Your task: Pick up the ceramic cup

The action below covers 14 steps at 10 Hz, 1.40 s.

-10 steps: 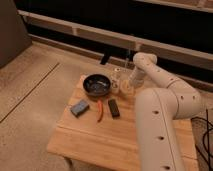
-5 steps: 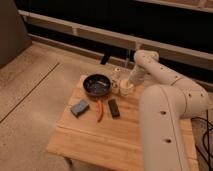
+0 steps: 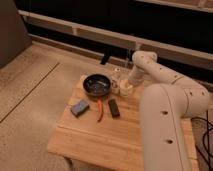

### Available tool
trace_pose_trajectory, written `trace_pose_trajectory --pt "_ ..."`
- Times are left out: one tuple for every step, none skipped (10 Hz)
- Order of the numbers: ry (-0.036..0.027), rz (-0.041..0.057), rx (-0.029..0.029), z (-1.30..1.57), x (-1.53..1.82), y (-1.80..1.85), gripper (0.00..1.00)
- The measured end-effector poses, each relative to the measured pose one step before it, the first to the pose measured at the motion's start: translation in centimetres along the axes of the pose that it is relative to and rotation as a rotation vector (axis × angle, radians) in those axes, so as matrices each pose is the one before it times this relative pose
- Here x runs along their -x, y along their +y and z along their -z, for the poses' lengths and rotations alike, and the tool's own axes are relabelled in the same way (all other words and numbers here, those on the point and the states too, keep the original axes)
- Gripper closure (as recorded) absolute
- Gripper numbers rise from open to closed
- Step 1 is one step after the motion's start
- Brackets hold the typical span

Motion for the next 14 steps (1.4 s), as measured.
trace_pose_trajectory --pt "0.00007 -0.00013 -0.00011 0.000 0.000 -0.007 0.56" --pt "0.00002 -0.00027 0.00006 0.006 0.008 -0.016 0.56" --pt "0.00009 -0.00030 -0.00012 0.011 0.006 -0.024 0.55" --pt "0.00007 -0.00026 0.00003 -0.003 0.004 -0.014 0.50" --pt "-0.00015 -0.00046 0.00008 0.010 0.016 -0.028 0.43" --pt "0.00004 -0.00028 0.00006 0.003 0.007 -0.020 0.33" --pt "0.00004 -0.00003 0.00004 -0.002 0.000 0.000 0.32" --pt "-0.00003 -0.00004 -0.00006 0.000 0.002 -0.003 0.38" --pt "0.00002 -0.00006 0.00002 0.002 0.001 -0.003 0.48" --pt "0.00005 0.00004 -0.00005 -0.007 -0.001 0.000 0.60" --pt "0.00012 0.00000 -0.00011 -0.009 -0.001 -0.004 0.69" --pt "-0.00006 -0.00001 0.00007 0.002 0.001 0.003 0.82" --pt "0.00006 -0.00002 -0.00017 -0.002 -0.001 -0.006 0.92" --pt "-0.00021 0.00034 -0.00055 -0.012 -0.003 0.000 0.98"
